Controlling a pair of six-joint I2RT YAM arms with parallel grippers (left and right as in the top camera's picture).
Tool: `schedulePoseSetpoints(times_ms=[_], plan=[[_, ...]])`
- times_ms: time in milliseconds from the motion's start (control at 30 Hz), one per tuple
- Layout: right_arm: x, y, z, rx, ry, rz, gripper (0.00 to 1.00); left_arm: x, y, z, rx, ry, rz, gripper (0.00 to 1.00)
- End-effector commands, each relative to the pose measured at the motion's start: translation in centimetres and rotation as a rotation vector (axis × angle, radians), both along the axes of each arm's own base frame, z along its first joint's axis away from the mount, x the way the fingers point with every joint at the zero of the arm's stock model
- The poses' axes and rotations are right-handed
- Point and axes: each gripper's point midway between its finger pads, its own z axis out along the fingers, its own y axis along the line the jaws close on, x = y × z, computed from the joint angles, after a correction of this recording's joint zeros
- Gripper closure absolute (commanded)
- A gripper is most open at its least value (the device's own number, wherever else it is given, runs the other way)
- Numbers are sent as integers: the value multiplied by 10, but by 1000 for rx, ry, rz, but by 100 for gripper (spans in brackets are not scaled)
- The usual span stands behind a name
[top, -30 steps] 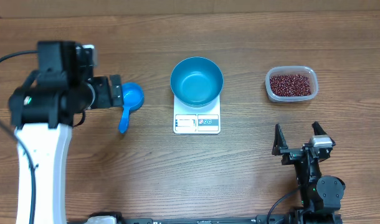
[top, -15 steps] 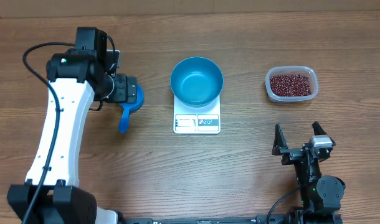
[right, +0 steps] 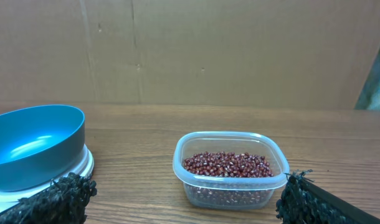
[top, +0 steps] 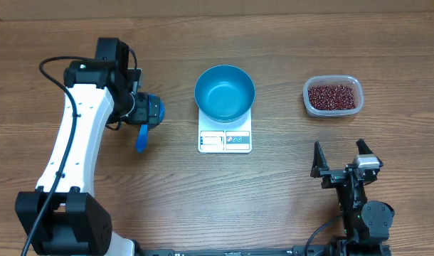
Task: Scoop item into bowl and weigh 150g on scale
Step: 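Raise the left arm and move the left gripper over the blue scoop, then lower the left gripper onto the blue scoop and close on it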
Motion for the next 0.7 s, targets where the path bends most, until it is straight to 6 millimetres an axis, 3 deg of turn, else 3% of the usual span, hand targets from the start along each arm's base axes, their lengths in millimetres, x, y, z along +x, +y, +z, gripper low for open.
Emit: schedulePoseSetpoints(times_ms=[0, 667], plan=[[0, 1, -2, -5, -4, 6, 0, -5, -2, -17, 1, 33, -22, 0], [0, 1, -2, -5, -4, 6, 0, -9, -2, -79, 1, 17, -23, 1]])
